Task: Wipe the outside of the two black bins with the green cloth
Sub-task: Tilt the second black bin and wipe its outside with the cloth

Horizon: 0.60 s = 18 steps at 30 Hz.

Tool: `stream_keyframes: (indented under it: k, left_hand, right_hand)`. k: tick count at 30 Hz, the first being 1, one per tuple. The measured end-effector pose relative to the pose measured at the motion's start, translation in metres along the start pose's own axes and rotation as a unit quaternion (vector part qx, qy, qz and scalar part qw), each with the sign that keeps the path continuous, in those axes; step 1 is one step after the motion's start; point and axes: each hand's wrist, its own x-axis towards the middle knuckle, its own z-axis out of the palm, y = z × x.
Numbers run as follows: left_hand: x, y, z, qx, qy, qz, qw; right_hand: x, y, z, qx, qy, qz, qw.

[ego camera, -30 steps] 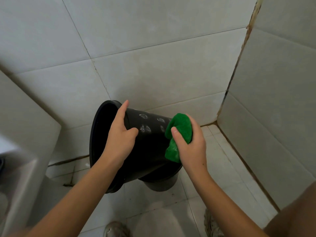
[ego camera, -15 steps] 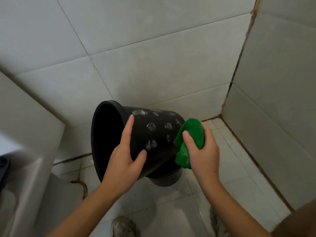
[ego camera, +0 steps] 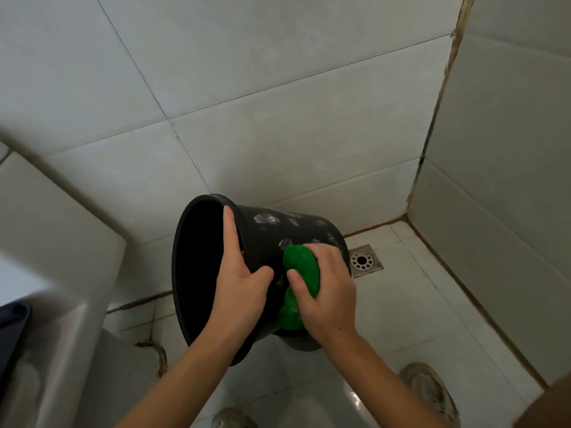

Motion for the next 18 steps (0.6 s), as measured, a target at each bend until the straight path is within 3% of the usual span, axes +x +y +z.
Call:
stream_keyframes:
  k: [10, 14, 18]
  left_hand:
    - [0.002, -0.002, -0.004, -0.050, 0.024, -0.009, 0.998]
    - [0.003, -0.002, -0.003, -0.046, 0.024, -0.015, 0.999]
    - [0.004, 0.001, -0.007, -0.053, 0.034, -0.020, 0.998]
  right_hand:
    - [-0.015, -0.015, 0.009, -0.016, 0.012, -0.047, 0.999]
    - [-0.002, -0.012, 0.010, -0.031, 0.057, 0.044, 0.997]
    - [-0.017, -0.026, 0.012, -0.024, 0.013, -0.037, 0.999]
